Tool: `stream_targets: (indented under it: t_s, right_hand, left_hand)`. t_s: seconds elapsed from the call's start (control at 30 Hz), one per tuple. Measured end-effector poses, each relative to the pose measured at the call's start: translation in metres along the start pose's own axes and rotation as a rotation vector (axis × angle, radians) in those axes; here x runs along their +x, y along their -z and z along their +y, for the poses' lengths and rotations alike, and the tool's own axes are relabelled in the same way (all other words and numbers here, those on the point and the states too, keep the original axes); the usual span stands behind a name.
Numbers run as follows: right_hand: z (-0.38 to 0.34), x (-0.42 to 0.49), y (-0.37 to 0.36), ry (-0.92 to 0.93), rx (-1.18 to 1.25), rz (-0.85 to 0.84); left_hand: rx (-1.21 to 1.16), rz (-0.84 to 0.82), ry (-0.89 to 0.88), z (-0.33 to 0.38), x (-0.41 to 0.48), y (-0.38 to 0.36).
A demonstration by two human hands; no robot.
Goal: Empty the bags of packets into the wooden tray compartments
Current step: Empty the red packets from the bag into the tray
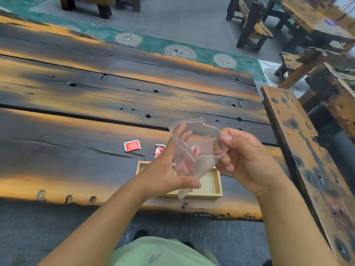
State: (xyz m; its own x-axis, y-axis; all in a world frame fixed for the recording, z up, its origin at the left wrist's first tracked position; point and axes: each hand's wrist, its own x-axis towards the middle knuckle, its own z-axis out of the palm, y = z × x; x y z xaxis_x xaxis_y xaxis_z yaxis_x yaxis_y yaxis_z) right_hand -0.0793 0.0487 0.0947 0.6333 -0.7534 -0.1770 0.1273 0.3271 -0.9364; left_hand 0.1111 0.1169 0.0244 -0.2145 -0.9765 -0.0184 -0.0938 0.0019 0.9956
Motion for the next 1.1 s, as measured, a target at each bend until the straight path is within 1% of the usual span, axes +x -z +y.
stream_targets:
  t_s: [0.07, 0.17, 0.27, 0.37, 0.43, 0.6, 0.63, 0.7, 0.77, 0.83, 0.9, 0.97, 1.0, 1.03, 1.1]
  right_hand:
    - [-0.008, -0.002, -0.002, 0.028, 0.068, -0.091]
    - [-0.017, -0.002, -0.007, 0.053, 0.169, -0.216]
    - [-0.026, -0.002, -0.016, 0.054, 0.246, -0.279]
    - [-0.033, -0.003, -0.023, 0.080, 0.257, -0.293]
    - [-0.037, -0.005, -0.026, 0.097, 0.236, -0.277]
    - [-0.039, -0.006, -0.030, 0.122, 0.144, -0.236]
    - [-0.037, -0.005, -0.029, 0.149, 0.140, -0.203]
    - [-0.029, 0.000, -0.025, 0.238, 0.171, -0.081]
    - [-0.017, 0.008, -0.021, 0.329, 0.187, 0.045]
    - [0.001, 0.020, -0.018, 0.355, 0.096, 0.122]
    - [0.017, 0.029, -0.018, 0.280, -0.054, 0.127]
    - [0.032, 0.033, -0.019, 0.146, -0.214, 0.053]
    - [0.039, 0.034, -0.020, 0.079, -0.252, -0.001]
    - [0.046, 0.034, -0.021, 0.023, -0.242, -0.048]
    - [0.057, 0.032, -0.024, -0.069, -0.132, -0.101]
  left_hand:
    - [-0.151, -0.002, -0.077, 0.013, 0.002, 0.001]
    - [-0.232, 0.015, -0.163, 0.027, 0.003, 0.005]
    - [-0.299, 0.023, -0.231, 0.036, 0.004, 0.002]
    - [-0.354, 0.096, -0.304, 0.043, 0.004, -0.007]
    - [-0.390, 0.158, -0.344, 0.047, 0.003, -0.011]
    - [-0.459, 0.228, -0.415, 0.056, 0.003, -0.008]
    - [-0.461, 0.246, -0.417, 0.056, 0.004, -0.006]
    - [-0.487, 0.242, -0.396, 0.056, 0.006, 0.001]
    - [-0.564, 0.180, -0.362, 0.055, 0.009, 0.006]
    - [-0.692, 0.113, -0.340, 0.055, 0.012, 0.010]
    - [-0.827, 0.048, -0.335, 0.052, 0.014, 0.014]
    - [-0.924, 0.022, -0.293, 0.050, 0.016, 0.018]
    - [-0.966, 0.013, -0.265, 0.048, 0.017, 0.020]
    - [-1.002, 0.005, -0.247, 0.046, 0.018, 0.021]
    - [-1.024, 0.011, -0.242, 0.038, 0.020, 0.025]
